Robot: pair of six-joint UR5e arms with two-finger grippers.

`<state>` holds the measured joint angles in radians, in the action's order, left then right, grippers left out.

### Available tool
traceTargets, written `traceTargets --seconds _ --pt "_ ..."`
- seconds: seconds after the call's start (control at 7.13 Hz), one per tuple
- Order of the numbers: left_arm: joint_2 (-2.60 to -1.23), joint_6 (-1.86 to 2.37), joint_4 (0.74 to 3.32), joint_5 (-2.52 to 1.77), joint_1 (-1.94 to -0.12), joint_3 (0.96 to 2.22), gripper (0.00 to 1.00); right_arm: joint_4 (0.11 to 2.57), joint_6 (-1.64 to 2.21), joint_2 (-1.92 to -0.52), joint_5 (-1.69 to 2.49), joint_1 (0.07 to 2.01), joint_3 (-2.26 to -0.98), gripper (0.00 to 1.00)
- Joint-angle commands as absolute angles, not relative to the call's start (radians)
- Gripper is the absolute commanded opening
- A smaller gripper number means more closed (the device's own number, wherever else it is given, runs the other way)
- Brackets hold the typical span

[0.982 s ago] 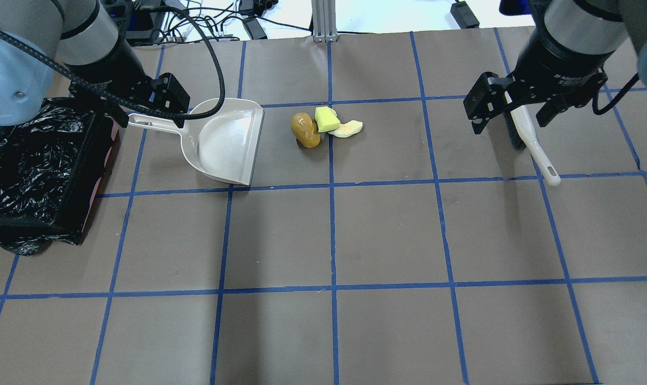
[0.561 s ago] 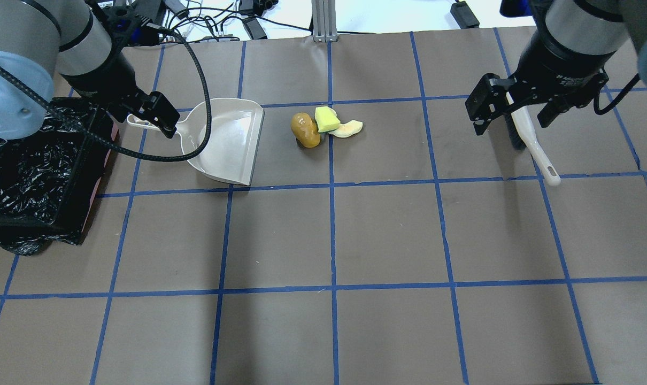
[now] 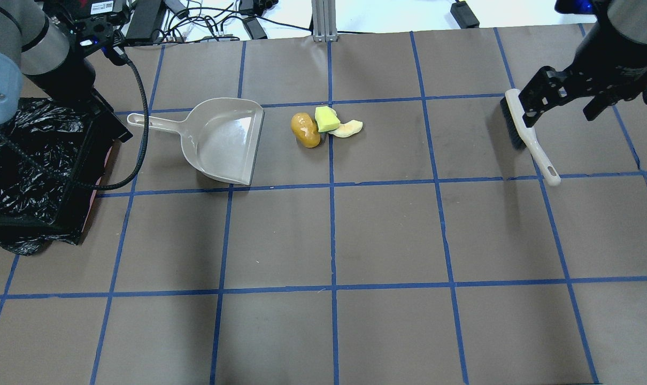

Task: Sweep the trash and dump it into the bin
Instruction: 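Grasp the white dustpan handle with the left gripper while the right approaches the brush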

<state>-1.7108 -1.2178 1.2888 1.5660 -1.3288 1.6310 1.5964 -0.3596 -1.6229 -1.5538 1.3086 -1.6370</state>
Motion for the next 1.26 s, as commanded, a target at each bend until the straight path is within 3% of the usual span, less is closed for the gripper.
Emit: traceTargets --seconds 0.0,0.42,1.12 --pt "-1.811 -1.493 1.249 1.562 -1.325 1.579 1.00 1.698 -0.448 -1.538 -1.555 1.209 -1.667 1.00" --pt "-1.946 -1.664 1.244 1.574 -1.325 1.508 1.00 1.819 -0.446 -1.407 -1.586 1.180 -1.674 1.00" --pt "-2.060 -1.700 1.174 1.581 -1.344 1.460 1.00 1.902 -0.440 -1.296 -1.626 1.180 -1.695 1.00"
